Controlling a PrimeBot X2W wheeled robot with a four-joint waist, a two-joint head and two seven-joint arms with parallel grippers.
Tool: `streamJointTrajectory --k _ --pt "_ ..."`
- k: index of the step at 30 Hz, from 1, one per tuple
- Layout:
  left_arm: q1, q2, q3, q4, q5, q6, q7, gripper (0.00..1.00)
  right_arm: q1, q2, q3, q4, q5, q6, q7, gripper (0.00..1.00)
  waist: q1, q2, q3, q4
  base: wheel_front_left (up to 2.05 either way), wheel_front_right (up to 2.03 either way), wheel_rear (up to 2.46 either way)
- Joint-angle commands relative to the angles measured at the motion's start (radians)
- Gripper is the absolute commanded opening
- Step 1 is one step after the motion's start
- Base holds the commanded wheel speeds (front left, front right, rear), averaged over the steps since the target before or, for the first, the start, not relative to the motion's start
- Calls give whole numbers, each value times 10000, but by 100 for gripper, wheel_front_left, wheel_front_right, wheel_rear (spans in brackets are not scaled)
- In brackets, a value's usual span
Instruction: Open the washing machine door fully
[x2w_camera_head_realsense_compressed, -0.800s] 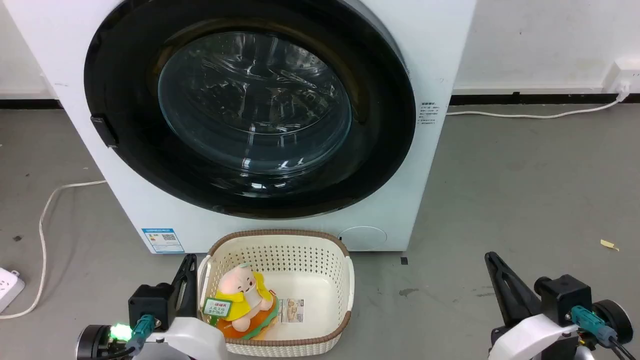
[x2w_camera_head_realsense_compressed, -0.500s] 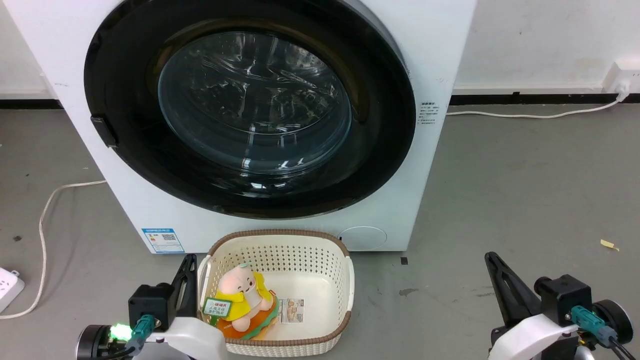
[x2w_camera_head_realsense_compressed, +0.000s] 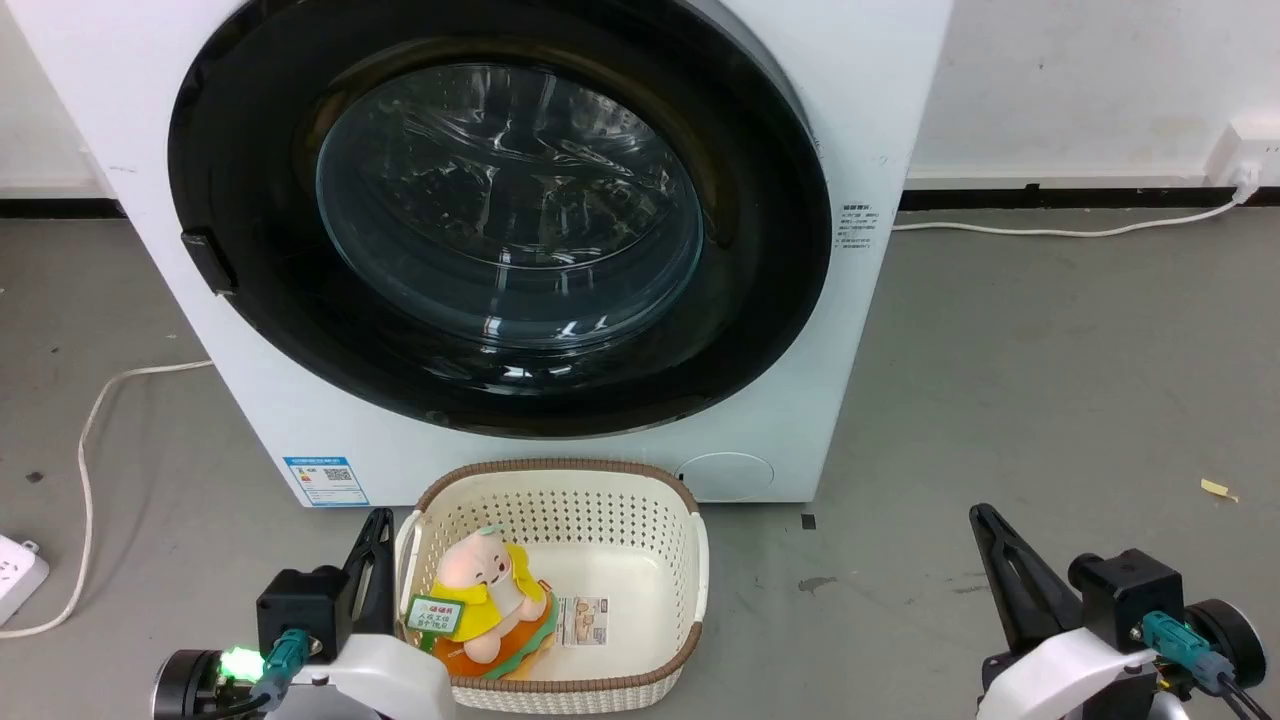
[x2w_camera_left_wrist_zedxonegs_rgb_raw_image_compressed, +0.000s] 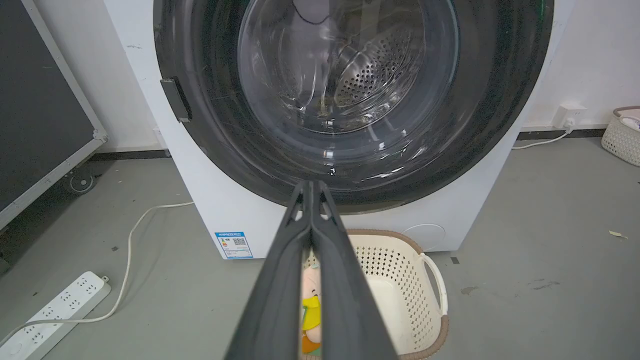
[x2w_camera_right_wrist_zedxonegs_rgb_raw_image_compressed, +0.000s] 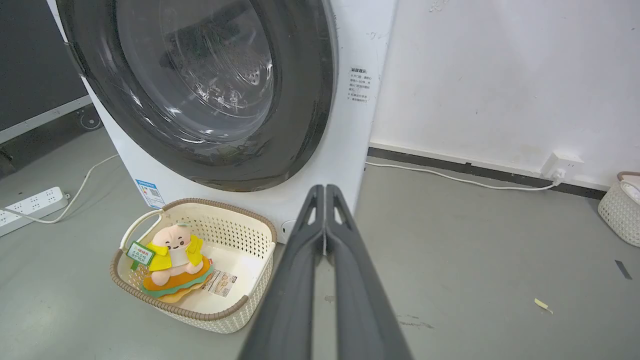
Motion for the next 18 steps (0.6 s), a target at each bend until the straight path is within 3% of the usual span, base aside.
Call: streamJointTrajectory --k 1,8,9,18 --pt "-151 14 -3 -39 30 -57 3 0 -119 47 -3 -45 -76 -7 5 0 0 0 0 0 0 0 0" --pt "-151 14 -3 -39 30 -57 3 0 -119 47 -3 -45 -76 -7 5 0 0 0 0 0 0 0 0" --pt "3 0 -4 2 0 1 -5 100 2 0 -2 1 8 0 -3 100 0 0 0 0 0 0 0" --pt "6 1 -71 40 -6 18 -128 100 24 2 -19 -27 124 0 -126 100 0 0 7 -4 0 0 0"
